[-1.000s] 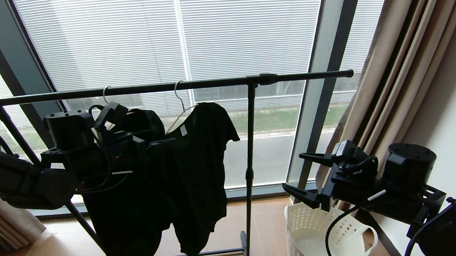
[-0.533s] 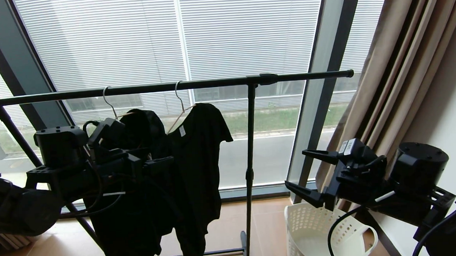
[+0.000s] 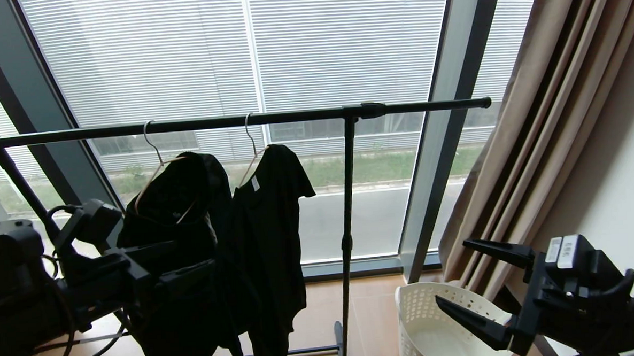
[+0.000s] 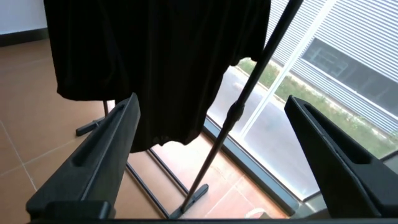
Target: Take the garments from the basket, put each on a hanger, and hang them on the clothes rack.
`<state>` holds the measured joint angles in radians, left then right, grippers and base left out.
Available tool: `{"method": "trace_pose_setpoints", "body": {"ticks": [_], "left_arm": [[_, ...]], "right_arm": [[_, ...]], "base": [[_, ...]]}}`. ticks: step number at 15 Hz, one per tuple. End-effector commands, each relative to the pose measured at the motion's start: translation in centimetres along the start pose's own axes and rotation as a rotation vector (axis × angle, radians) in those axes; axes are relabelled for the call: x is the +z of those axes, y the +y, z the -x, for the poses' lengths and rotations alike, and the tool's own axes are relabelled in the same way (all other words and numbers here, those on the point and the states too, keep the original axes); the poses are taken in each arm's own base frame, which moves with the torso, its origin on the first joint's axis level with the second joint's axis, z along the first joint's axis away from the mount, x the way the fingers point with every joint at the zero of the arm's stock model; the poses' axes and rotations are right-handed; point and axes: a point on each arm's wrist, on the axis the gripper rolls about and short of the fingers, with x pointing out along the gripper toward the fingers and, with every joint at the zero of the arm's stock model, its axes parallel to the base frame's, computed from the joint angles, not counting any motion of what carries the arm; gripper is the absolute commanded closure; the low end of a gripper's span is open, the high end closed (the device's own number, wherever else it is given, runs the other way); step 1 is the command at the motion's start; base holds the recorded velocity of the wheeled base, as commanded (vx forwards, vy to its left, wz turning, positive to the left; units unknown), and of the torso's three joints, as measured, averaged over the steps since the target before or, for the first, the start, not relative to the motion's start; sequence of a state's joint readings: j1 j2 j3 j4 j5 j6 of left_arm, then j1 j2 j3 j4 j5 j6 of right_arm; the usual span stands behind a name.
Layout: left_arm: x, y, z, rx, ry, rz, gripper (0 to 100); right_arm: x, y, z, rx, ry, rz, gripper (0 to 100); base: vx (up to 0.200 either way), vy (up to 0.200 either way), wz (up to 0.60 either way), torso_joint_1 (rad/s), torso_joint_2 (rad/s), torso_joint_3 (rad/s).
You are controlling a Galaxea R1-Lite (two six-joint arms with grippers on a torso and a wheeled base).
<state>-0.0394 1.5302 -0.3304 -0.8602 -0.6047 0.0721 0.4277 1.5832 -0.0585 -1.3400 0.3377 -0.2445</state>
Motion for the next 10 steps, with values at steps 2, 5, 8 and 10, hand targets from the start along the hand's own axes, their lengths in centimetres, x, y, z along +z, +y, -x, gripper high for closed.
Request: {"method": "trace_pose_setpoints", "body": {"ticks": [2, 5, 8, 10], "left_arm": [[-2.4, -3.5, 5.2, 0.015, -0.028, -0.040, 0], [-4.7, -5.7, 8.8, 0.063, -0.047, -0.063, 0], [-6.6, -8.0, 11.7, 0.081, 0.035, 0.006, 0], [-7.0, -9.3, 13.3, 0.082, 0.053, 0.009, 0]], "right_arm": [[1.7, 2.7, 6.2, -0.079, -0.043, 0.029, 0], [-0.2, 4.4, 10.9, -0.047, 0.070, 0.002, 0], [-1.6, 5.3, 13.5, -0.066, 0.089, -0.012, 0], [-2.5, 5.6, 14.7, -0.143, 0.109, -0.039, 0]], "base": [[0.000, 0.000, 0.00, 0.000, 0.00, 0.000], [0.000, 0.000, 0.00, 0.000, 0.00, 0.000], [0.000, 0.000, 0.00, 0.000, 0.00, 0.000], [0.000, 0.000, 0.00, 0.000, 0.00, 0.000]]}}
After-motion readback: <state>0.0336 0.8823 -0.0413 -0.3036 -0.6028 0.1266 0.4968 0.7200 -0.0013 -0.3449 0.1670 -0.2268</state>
